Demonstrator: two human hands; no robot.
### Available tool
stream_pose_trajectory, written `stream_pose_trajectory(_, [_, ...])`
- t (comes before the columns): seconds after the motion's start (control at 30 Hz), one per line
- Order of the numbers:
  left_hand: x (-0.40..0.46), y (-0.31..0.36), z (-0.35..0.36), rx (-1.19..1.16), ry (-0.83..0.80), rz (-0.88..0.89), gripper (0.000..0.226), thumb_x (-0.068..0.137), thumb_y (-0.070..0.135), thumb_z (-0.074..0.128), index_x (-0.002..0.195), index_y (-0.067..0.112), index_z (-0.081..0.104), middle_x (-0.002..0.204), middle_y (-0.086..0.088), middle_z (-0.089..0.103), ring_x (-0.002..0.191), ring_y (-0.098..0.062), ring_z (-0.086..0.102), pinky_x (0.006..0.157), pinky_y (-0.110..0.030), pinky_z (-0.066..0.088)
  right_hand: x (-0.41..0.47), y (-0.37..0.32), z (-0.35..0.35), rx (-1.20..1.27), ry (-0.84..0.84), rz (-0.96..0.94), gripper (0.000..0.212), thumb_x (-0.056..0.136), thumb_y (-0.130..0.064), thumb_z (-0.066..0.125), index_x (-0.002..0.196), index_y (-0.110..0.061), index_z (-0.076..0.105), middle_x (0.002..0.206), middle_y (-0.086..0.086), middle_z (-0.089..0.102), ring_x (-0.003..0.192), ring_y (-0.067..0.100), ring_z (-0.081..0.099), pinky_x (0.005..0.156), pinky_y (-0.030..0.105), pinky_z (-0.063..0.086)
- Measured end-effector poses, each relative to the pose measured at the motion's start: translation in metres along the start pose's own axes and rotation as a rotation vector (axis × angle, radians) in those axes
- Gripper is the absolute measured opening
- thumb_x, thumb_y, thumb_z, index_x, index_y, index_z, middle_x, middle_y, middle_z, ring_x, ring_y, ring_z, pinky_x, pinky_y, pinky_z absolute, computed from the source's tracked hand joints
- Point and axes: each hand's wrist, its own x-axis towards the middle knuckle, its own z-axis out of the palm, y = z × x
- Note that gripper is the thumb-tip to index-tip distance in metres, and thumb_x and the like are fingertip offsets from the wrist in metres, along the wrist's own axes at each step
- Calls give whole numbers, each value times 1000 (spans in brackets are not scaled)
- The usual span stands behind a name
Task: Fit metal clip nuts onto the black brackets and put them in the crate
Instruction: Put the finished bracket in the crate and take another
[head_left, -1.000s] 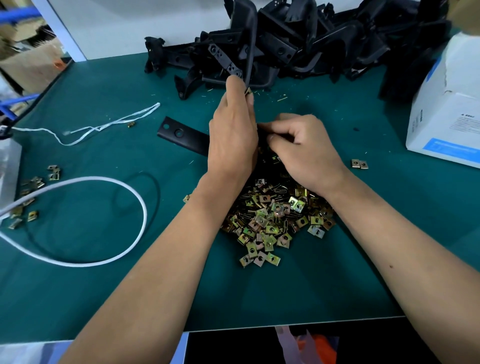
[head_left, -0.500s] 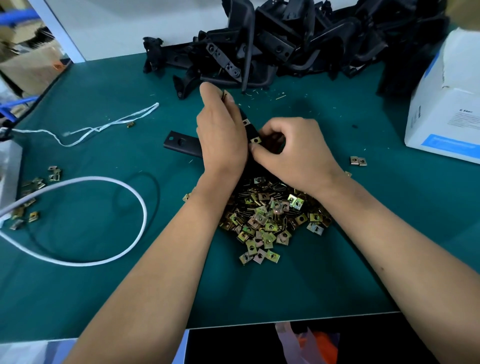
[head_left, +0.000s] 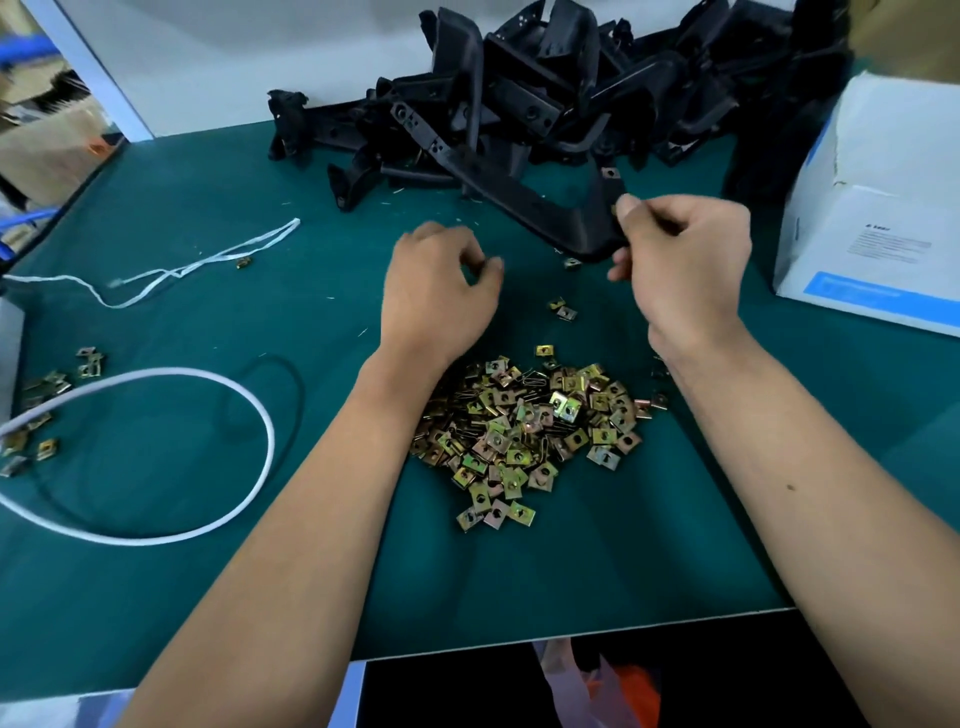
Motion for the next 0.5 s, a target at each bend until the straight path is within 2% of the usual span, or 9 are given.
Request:
stream_pose_trajectory(0.07, [-4,3,2,35,-87,47,32,94,47,66,90,15,69,100,-6,63,102,-26,55,84,-33,43,1,2,-5,45,25,4,21,93,-23,72,74,-14,76,51,-4,62,43,12,61,51,33,56])
stream_pose_trajectory(0.13, [-5,7,-2,22,-29,37,36,94,53,63,93,17,70,101,-3,64,102,-22,55,88,-36,46,-4,3,-11,95,22,-4,18,92,-22,73,77,-13,77,54,-2,64,45,13,62,52,35,56])
stream_pose_trajectory(0.17, [-4,10,-6,-43,17,-5,36,94,54,61,94,18,69,98,0,64,98,-19,57,86,-36,48,-7,3,-14,130,14,-2,17,93,-21,73,77,-14,76,55,-1,64,45,13,61,51,36,56])
stream_pose_trajectory(0.23, [0,24,-11,-342,46,-156,36,94,53,62,96,17,66,88,3,66,83,-17,64,77,-36,53,-15,0,-23,189,6,1,17,93,-17,72,77,-13,75,56,-2,63,46,12,60,48,31,53])
stream_pose_trajectory(0.3, [3,44,-13,-687,-6,-268,31,97,40,66,105,11,64,92,-4,70,73,-22,71,65,-36,56,-21,-4,-35,222,-17,7,18,94,-13,72,77,-10,74,56,-3,61,45,12,58,45,26,51])
stream_pose_trajectory(0.33, [3,54,-13,-768,-5,-254,27,99,30,67,110,6,63,92,-7,71,68,-23,72,59,-32,55,-24,-6,-43,223,-41,20,18,94,-12,71,76,-10,73,55,-3,61,44,13,58,45,26,51])
stream_pose_trajectory(0.43, [2,93,-5,-774,29,-134,22,98,12,67,111,-5,61,85,-15,73,60,-22,72,53,-27,53,-27,-7,-86,111,-146,36,22,96,-14,70,74,-14,72,54,-2,60,46,17,60,48,32,55])
stream_pose_trajectory(0.5, [0,130,8,-798,-10,-105,22,97,10,67,110,-7,62,83,-17,72,56,-19,70,52,-26,52,-28,-8,-129,-28,-126,10,15,97,-21,70,85,-13,73,61,0,60,55,23,64,52,39,58])
